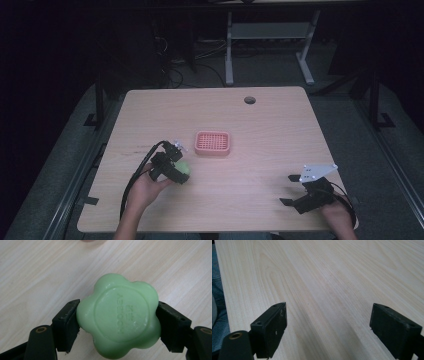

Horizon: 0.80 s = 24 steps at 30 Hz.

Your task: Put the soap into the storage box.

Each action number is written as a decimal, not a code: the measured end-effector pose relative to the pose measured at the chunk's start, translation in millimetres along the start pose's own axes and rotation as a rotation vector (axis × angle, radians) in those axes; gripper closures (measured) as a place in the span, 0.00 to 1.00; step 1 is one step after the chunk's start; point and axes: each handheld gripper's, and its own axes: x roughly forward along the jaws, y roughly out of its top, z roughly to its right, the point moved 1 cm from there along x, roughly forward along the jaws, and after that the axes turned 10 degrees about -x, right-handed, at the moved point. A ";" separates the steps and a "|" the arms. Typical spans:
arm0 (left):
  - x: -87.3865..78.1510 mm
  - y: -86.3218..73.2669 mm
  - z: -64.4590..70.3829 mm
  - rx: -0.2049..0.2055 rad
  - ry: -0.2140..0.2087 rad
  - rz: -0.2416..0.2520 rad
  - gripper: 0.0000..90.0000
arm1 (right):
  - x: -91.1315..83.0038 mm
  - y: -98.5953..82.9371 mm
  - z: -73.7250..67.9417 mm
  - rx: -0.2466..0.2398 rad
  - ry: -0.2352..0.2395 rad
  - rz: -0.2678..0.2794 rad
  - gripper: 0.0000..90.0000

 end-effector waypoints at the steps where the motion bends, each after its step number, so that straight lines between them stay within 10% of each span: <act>1: -0.9 3.8 0.2 0.015 -0.001 -0.006 0.30 | -0.3 -0.3 0.1 0.005 -0.001 0.000 0.15; 24: 0.1 47.2 -0.2 0.030 -0.021 -0.007 0.30 | -1.4 -0.5 0.9 0.004 -0.004 0.011 0.15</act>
